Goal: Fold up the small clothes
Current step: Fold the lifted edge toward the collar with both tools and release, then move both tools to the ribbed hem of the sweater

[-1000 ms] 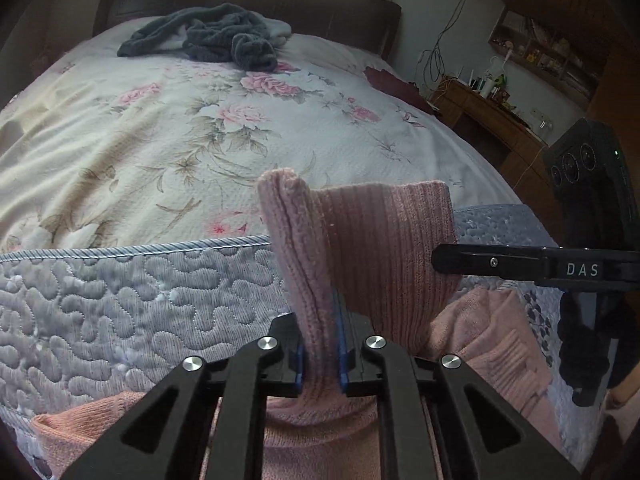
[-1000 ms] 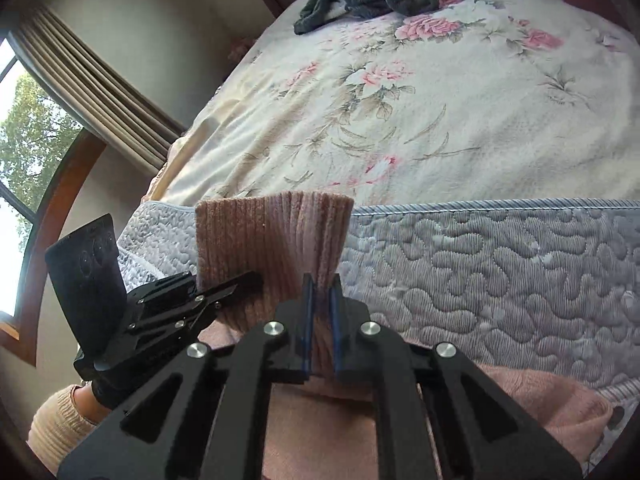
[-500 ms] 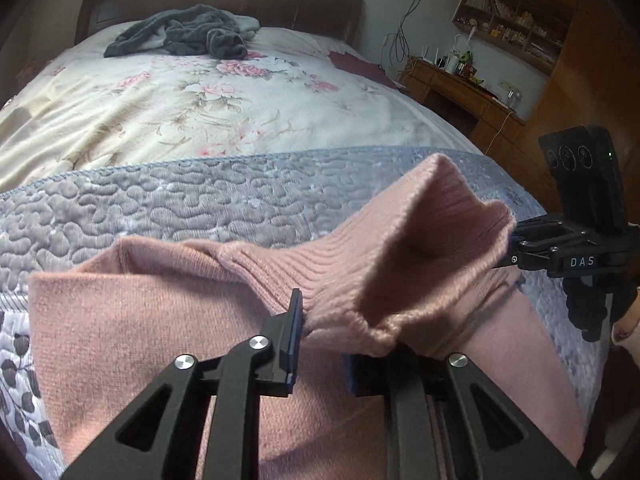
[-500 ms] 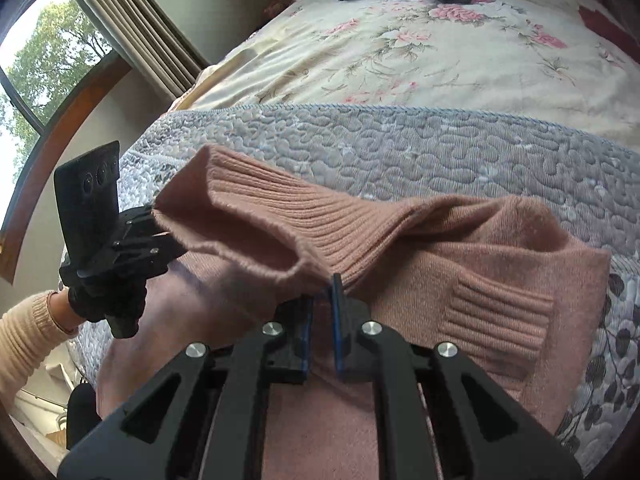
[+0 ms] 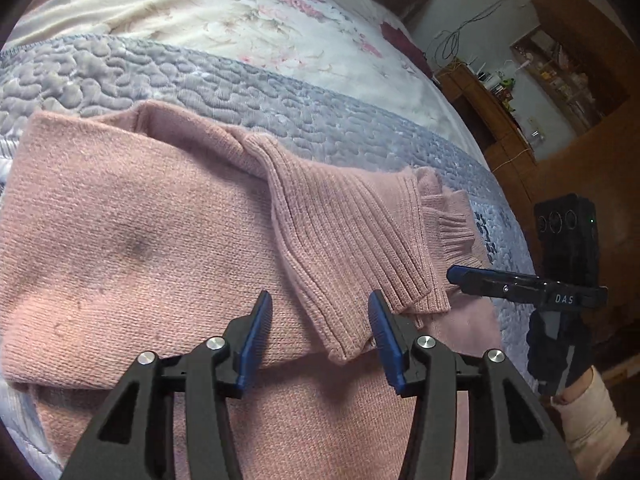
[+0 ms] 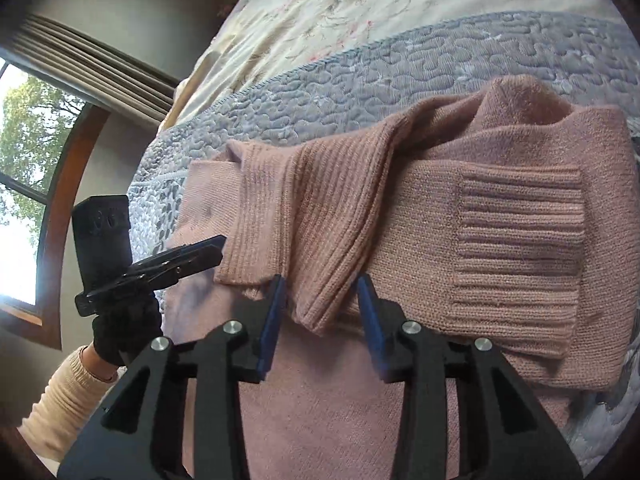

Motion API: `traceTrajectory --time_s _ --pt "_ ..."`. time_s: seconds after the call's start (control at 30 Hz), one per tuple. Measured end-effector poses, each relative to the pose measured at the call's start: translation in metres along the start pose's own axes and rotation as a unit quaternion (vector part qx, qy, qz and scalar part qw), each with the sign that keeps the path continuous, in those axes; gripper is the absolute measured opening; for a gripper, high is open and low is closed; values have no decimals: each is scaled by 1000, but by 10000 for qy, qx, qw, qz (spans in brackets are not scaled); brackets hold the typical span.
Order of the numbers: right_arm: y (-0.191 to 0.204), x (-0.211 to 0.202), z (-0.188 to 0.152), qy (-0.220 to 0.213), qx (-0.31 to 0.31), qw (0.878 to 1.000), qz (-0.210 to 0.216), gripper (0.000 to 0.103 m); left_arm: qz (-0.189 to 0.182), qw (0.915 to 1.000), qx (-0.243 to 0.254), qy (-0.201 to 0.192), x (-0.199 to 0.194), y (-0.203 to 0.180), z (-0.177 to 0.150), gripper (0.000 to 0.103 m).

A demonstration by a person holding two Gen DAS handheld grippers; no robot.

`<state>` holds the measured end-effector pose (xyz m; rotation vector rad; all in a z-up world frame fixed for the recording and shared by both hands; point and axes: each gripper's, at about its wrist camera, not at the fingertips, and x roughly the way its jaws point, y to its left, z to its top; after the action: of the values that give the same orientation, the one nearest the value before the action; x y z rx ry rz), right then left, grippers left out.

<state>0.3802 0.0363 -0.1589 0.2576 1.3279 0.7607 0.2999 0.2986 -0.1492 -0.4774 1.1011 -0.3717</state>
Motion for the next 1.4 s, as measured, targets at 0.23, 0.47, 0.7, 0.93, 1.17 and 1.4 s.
traceTrajectory --time_s 0.23,0.47,0.7,0.93,1.17,1.4 --pt "0 19 4 91 171 9997 160 8 12 10000 -53 2 15 -6 8 12" --pt "-12 -3 20 -301 209 9993 -88 7 302 9991 133 -270 9 7 20 12" --pt "-31 24 2 -150 341 9988 -315 7 387 9990 137 -182 20 15 9 14" --pt "-13 -53 -51 -903 365 9950 218 39 1231 9920 -107 -244 -36 -12 -28 42" --pt "19 -133 -212 -1019 336 9874 -1163 45 2394 9703 184 -311 -127 -51 -164 62" --pt "27 -164 -329 -803 537 9796 -1764 54 2762 9610 -110 14 -183 -38 -268 64"
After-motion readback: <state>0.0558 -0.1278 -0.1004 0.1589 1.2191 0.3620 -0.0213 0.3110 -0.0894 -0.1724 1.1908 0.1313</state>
